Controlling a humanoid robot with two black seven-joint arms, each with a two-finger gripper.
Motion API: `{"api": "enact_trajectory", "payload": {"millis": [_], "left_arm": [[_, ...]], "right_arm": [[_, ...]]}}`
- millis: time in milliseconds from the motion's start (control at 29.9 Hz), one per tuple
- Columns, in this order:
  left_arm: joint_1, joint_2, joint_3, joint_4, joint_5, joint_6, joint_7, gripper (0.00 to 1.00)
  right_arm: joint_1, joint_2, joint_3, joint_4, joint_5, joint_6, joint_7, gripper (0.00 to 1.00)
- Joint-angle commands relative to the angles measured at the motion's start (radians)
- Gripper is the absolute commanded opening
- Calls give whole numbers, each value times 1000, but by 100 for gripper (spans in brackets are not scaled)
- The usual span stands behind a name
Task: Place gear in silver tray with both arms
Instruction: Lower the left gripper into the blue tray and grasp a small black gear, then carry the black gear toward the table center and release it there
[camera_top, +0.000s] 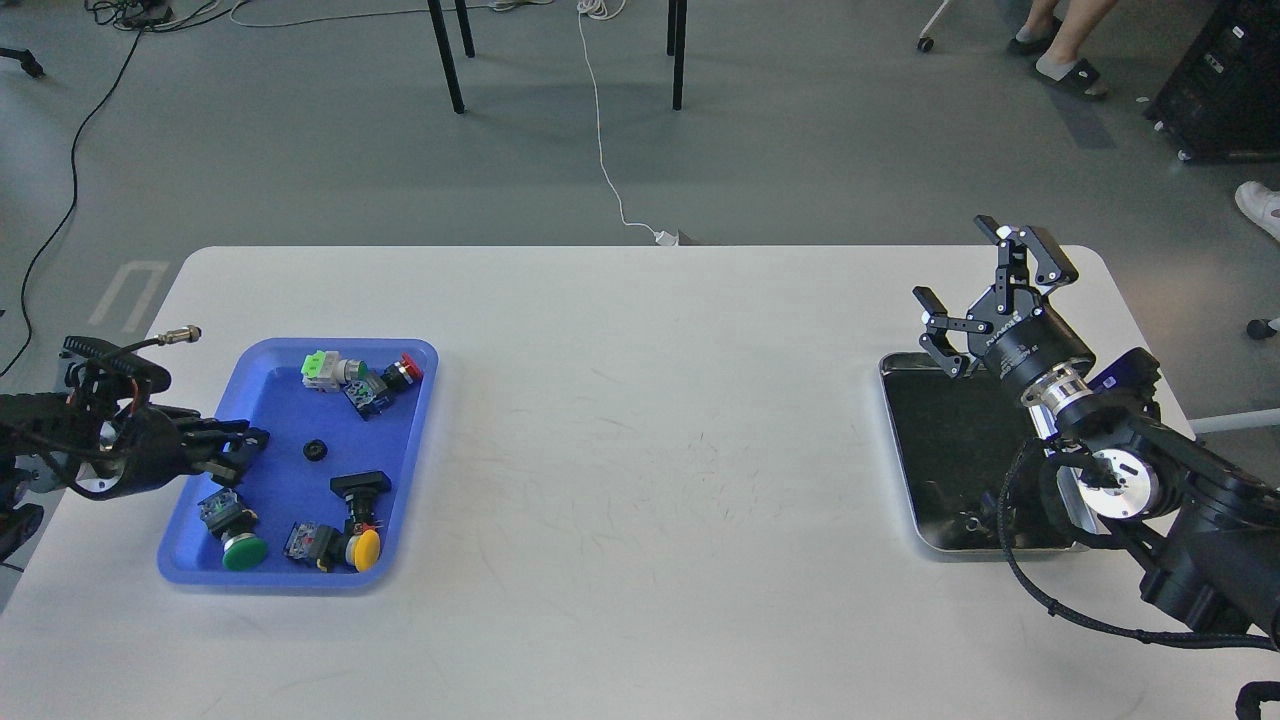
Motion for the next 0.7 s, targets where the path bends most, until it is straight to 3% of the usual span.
{"api": "enact_trajectory", "payload": {"millis": [0, 234, 401, 568, 668], "left_arm": [[-3, 0, -1, -10, 2, 0, 0, 10], [-53, 51, -1, -138, 4, -24, 0, 10], [-125, 106, -3, -344, 1, -98, 0, 10], [-200, 85, -1, -477, 7, -178, 0, 11], [-258, -25, 14, -491, 13, -245, 0, 11]], "right_arm": [[0, 1, 0, 0, 0, 0, 0, 99], [2, -1, 0, 0, 0, 0, 0, 99], [5, -1, 0, 0, 0, 0, 0, 99], [9, -1, 0, 0, 0, 0, 0, 99], [20, -1, 0, 3, 0, 0, 0, 99]]}}
